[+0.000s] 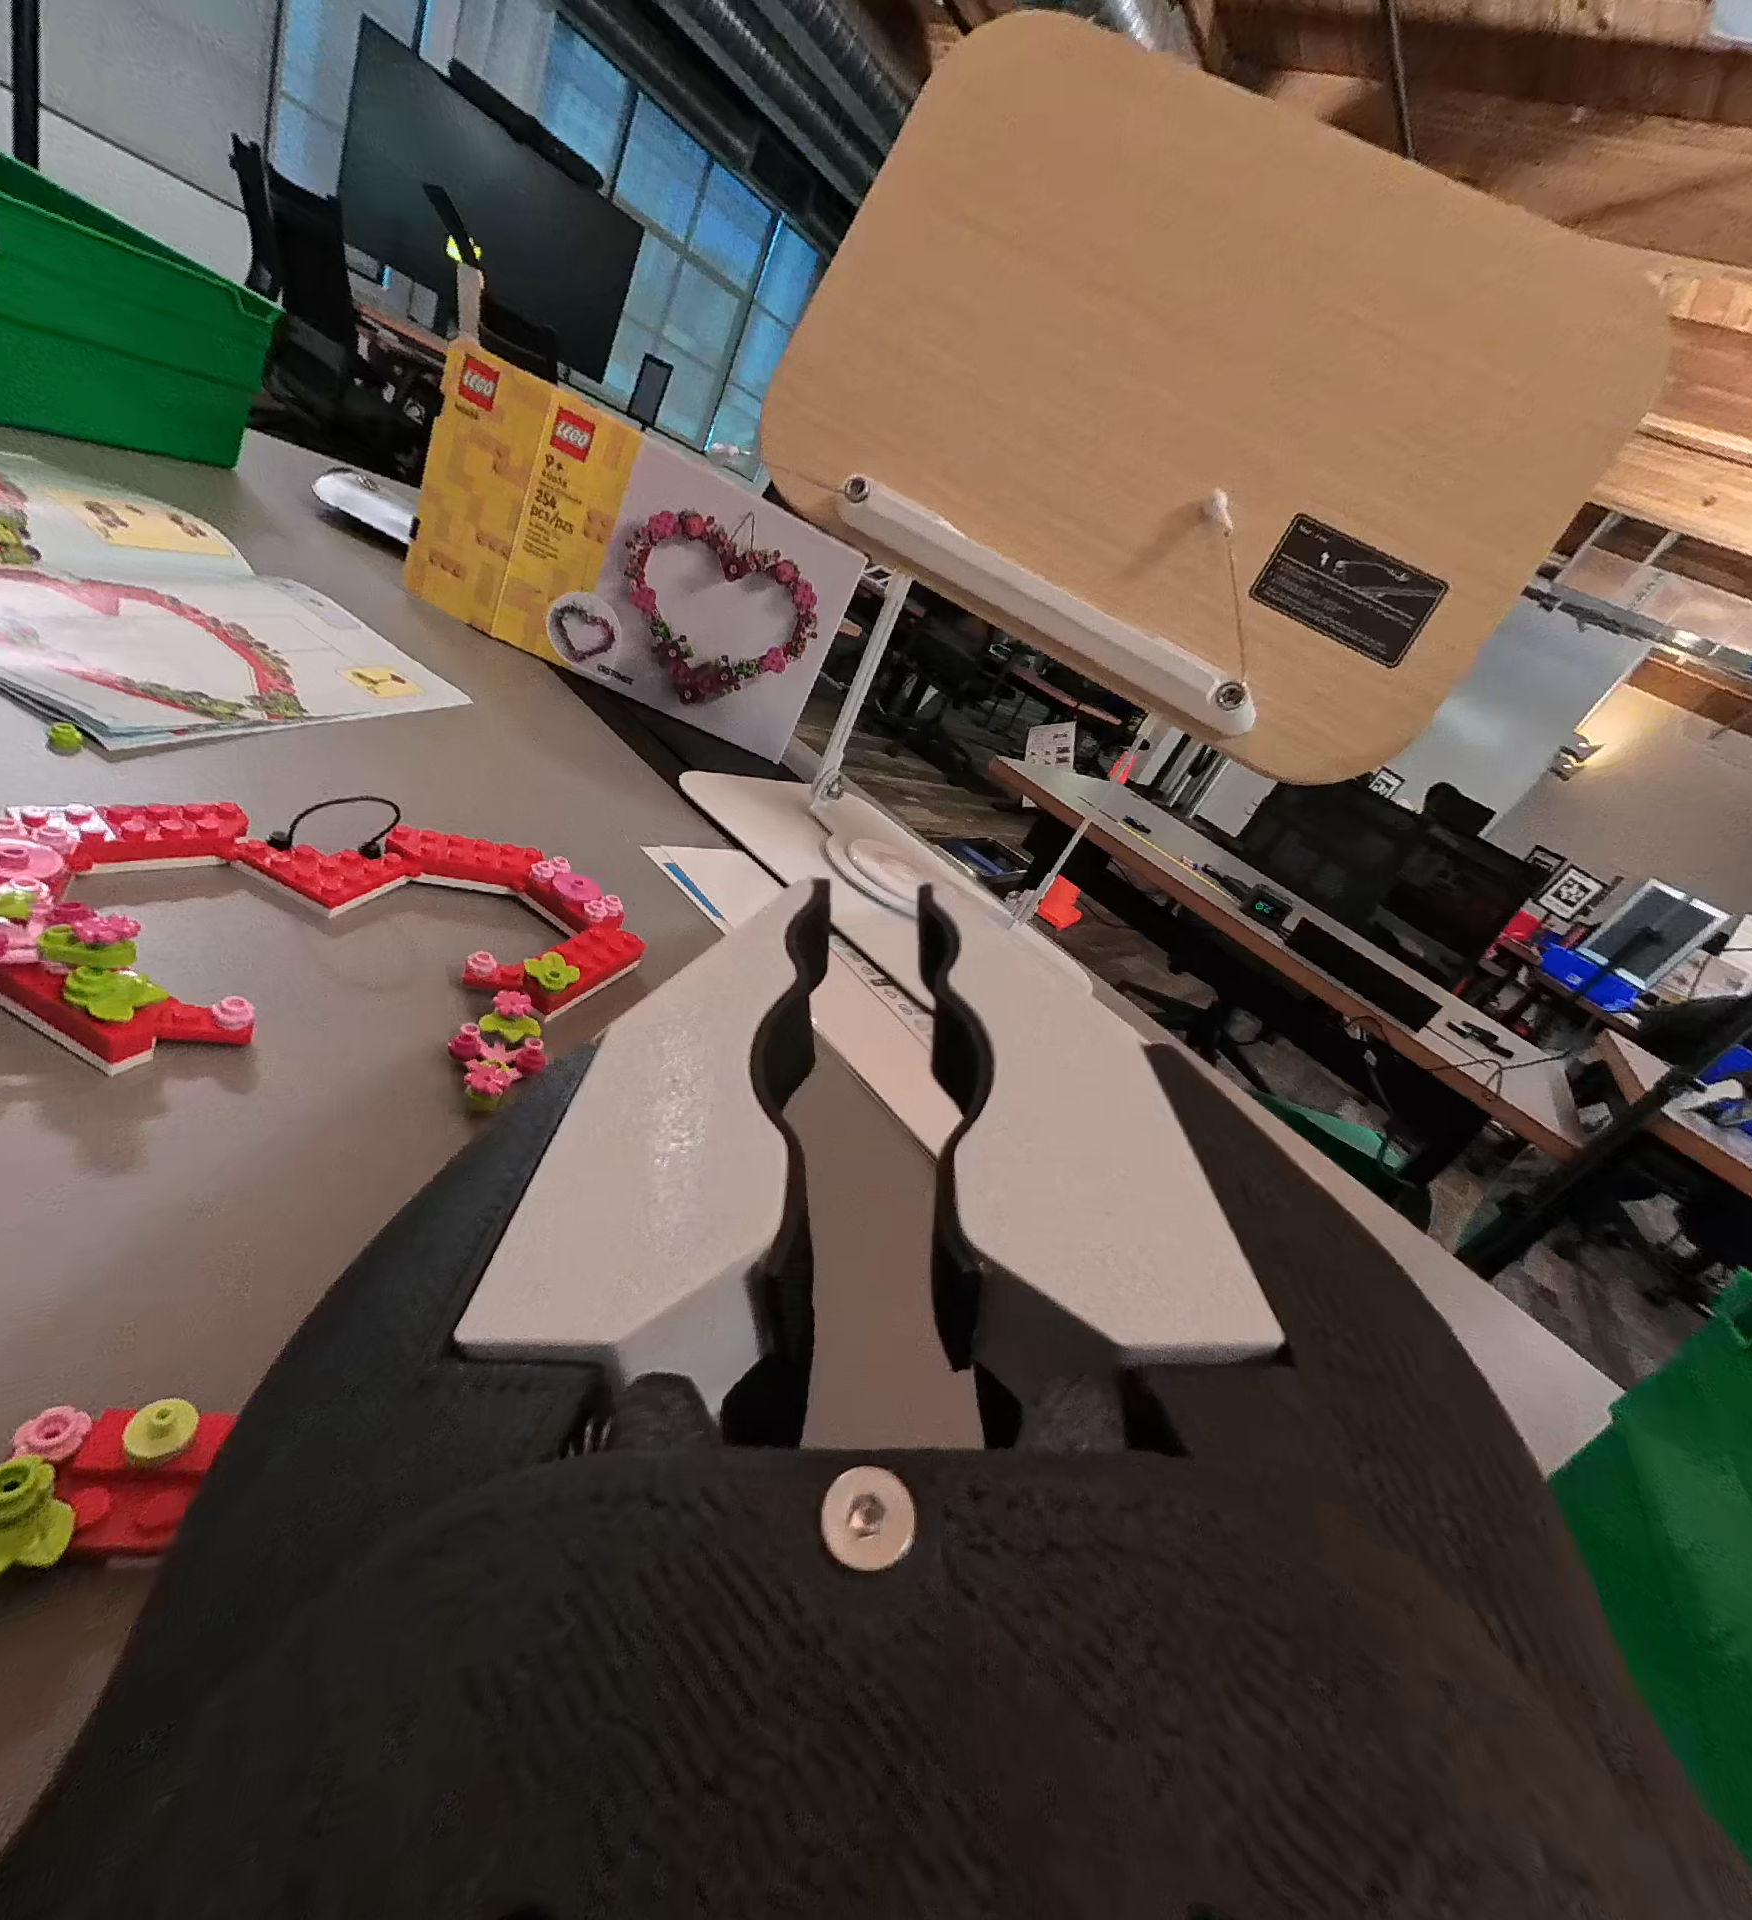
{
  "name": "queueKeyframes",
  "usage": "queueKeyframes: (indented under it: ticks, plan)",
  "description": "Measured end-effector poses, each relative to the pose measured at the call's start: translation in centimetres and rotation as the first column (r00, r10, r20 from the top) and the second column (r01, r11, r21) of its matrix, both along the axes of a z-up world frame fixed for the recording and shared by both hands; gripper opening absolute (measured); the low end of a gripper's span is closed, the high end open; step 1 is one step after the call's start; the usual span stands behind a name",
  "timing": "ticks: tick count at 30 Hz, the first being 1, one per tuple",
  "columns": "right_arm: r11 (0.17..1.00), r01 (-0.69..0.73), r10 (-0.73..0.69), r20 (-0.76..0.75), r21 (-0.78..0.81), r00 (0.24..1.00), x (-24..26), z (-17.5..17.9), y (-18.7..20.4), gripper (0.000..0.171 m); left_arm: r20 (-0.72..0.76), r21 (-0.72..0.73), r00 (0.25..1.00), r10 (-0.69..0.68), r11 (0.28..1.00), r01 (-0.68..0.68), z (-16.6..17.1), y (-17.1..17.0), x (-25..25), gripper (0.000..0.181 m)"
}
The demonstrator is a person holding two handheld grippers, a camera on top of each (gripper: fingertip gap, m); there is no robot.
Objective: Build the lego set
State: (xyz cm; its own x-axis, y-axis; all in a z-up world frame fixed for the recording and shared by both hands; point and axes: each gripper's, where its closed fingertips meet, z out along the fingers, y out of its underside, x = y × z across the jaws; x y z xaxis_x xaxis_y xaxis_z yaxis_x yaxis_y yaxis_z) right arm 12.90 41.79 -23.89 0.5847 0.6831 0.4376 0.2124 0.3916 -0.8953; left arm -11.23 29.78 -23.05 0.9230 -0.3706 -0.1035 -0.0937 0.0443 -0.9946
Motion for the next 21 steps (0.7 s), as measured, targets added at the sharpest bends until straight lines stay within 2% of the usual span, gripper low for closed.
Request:
queueKeyframes:
  ticks: [4, 6, 8, 11, 14, 16, 21]
  plan:
    - [0.999, 0.022, -0.022, -0.001, 0.044, 1.000, -0.4, 2.1, -0.8, 0.032, -0.008, -0.057, 0.997, 0.072, 0.996, -0.072, 0.3, 0.2, -1.3, 0.073]
    - [0.998, -0.061, 0.061, -0.016, 0.015, 0.998, -2.5, 4.3, -3.1, 0.045, -0.052, -0.085, 0.993, 0.109, 0.990, -0.114, 0.3, 0.5, -1.6, 0.084]
    - [0.987, -0.154, 0.153, -0.039, -0.041, 0.987, -5.7, 6.7, -6.3, 0.074, -0.098, -0.110, 0.986, 0.136, 0.983, -0.147, 0.2, 0.5, -1.4, 0.096]
    - [0.935, -0.283, 0.282, -0.037, -0.214, 0.959, -11.8, 8.3, -12.7, 0.111, -0.179, -0.122, 0.965, 0.191, 0.969, -0.214, 0.2, 0.6, -1.4, 0.100]
    - [0.890, -0.380, 0.385, -0.029, -0.252, 0.922, -16.9, 8.6, -19.2, 0.120, -0.287, -0.120, 0.920, 0.268, 0.942, -0.312, -0.1, 0.5, -1.9, 0.115]
    - [0.873, -0.413, 0.421, -0.028, -0.261, 0.907, -19.6, 8.8, -22.0, 0.123, -0.337, -0.128, 0.893, 0.298, 0.926, -0.356, -0.5, 0.5, -2.3, 0.121]
    - [0.893, -0.375, 0.391, 0.017, -0.249, 0.920, -23.3, 8.6, -24.2, 0.125, -0.378, -0.130, 0.862, 0.338, 0.903, -0.411, -0.9, 0.3, -2.9, 0.125]
